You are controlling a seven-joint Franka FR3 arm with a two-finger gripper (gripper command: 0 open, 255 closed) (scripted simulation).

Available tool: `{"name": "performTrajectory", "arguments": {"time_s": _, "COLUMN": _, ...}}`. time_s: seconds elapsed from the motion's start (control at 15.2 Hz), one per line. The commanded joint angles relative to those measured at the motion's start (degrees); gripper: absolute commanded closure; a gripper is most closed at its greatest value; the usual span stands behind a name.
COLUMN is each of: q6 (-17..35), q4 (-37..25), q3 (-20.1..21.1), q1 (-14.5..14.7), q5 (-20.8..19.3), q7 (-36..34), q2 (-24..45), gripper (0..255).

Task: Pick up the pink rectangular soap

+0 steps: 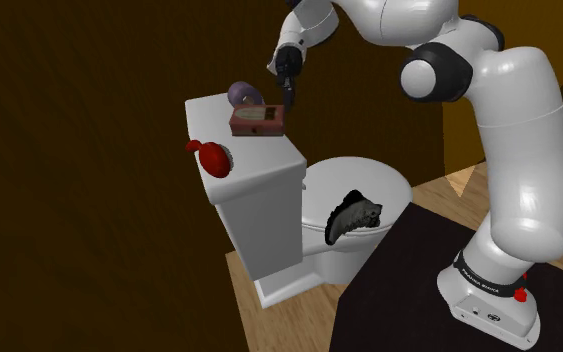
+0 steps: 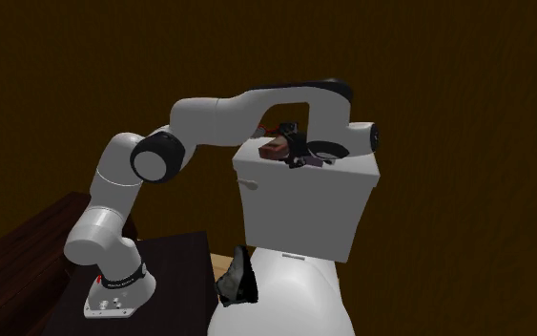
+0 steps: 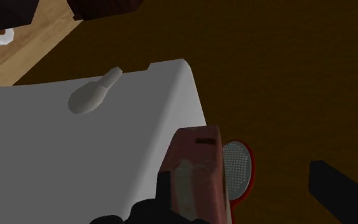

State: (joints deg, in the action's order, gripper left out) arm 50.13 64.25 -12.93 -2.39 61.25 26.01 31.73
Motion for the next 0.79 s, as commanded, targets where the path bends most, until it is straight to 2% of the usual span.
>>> {"name": "performTrajectory", "arguments": {"time_s": 0.0, "q6": 0.33, "q4": 0.55, "q3": 0.06, "q1": 0.05, "q5": -0.13, "q7": 1.14, "q2": 0.53, "gripper": 0}}
{"name": "performTrajectory", "arguments": {"time_s": 0.4, "q6": 2.17, "q4": 3.83, "q3": -0.35, "q1": 0.83, "q5": -1.85, "q7": 4.28, "q2": 0.38, "gripper": 0}}
{"name": "performTrajectory", "arguments": {"time_s": 0.46, "q6": 2.26, "q4": 4.0, "q3": -0.36, "q1": 0.9, "q5": -1.9, "q7": 4.35, "q2": 0.31, "gripper": 255}}
{"name": "performTrajectory", "arguments": {"time_s": 0.73, "q6": 2.28, "q4": 3.94, "q3": -0.35, "q1": 0.9, "q5": -1.88, "q7": 4.35, "q2": 0.38, "gripper": 255}}
